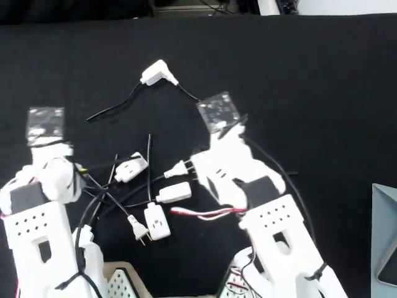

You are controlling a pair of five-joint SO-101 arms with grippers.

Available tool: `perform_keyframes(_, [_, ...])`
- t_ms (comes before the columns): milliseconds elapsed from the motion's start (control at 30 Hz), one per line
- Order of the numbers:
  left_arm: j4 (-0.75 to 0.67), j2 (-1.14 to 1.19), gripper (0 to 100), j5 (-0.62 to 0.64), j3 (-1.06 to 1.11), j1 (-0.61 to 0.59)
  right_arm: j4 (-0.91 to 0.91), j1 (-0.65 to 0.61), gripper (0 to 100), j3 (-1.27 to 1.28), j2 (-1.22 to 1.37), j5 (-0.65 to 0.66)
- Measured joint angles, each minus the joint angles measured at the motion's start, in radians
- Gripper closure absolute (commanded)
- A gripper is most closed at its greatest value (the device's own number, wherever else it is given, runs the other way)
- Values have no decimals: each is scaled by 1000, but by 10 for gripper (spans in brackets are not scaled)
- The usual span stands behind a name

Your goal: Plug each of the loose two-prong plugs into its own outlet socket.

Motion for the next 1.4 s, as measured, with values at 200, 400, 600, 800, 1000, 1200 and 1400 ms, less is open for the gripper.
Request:
perform_keyframes(200, [92,6,782,-89,-58,224,-181,91,986,135,0,-2])
perform_keyframes(400, [98,135,782,-95,-129,288,-232,115,986,161,0,-2])
perform_keyframes(600, [98,301,782,-95,-330,157,-233,115,986,161,0,-2])
perform_keyframes(800, [224,390,782,-95,-523,83,-233,115,986,161,0,-2])
perform_keyframes(1000, [241,428,782,-98,-546,129,-233,115,986,161,0,-2])
perform_keyframes(1200, [129,598,781,-133,-431,269,-236,115,986,178,0,-2])
perform_keyframes(1400, [106,755,781,-169,-431,368,-236,117,986,181,0,-2])
